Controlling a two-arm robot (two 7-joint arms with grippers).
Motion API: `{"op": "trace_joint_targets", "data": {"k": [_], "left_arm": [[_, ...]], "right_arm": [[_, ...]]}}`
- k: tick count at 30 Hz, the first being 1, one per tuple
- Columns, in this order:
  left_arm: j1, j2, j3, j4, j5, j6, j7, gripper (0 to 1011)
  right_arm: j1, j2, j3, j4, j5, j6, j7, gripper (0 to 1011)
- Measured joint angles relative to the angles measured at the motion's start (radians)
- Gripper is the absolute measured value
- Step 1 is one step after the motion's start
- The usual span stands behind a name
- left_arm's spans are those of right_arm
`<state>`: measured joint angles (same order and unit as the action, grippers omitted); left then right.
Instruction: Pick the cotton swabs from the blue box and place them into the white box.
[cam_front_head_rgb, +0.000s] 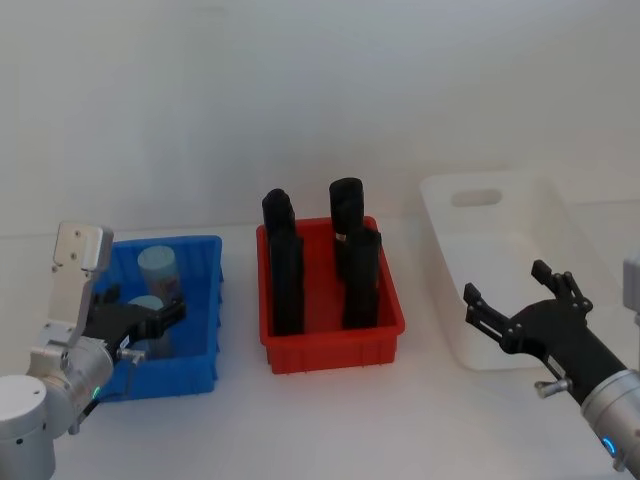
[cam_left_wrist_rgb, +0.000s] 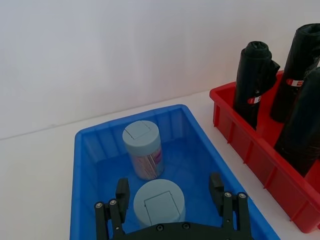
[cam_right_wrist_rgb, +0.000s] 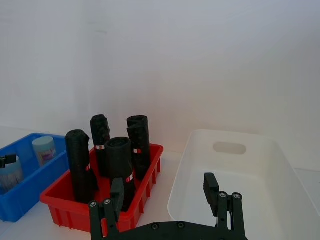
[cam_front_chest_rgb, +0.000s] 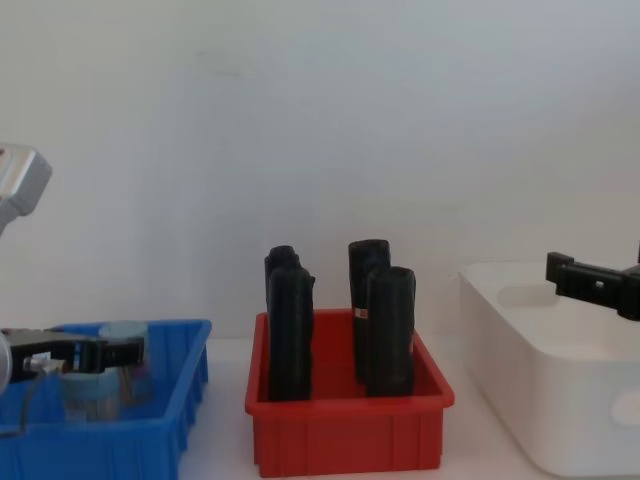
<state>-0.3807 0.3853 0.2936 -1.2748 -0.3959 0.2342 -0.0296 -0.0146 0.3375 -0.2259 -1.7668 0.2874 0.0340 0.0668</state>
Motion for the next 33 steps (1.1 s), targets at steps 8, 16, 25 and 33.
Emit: {"op": "trace_joint_targets", "data": {"k": [8, 16, 25, 33], "left_arm": [[-0.020, -0.008, -0.004, 0.048, 0.000, 0.000, -0.028, 1004], [-0.028, -0.012, -0.008, 0.074, -0.009, -0.001, -0.047, 1004], [-0.032, -0.014, -0.013, 0.094, -0.018, -0.001, -0.056, 1004], [-0.041, -0.018, -0.017, 0.117, -0.020, -0.002, -0.063, 990]], "right_arm": [[0.000, 0.000, 0.000, 0.000, 0.000, 0.000, 0.000, 1002], [0.000, 0.000, 0.000, 0.000, 0.000, 0.000, 0.000, 1002], [0.000, 0.000, 0.000, 0.000, 0.000, 0.000, 0.000, 1002], [0.000, 0.000, 0.000, 0.000, 0.000, 0.000, 0.000, 1002]]}}
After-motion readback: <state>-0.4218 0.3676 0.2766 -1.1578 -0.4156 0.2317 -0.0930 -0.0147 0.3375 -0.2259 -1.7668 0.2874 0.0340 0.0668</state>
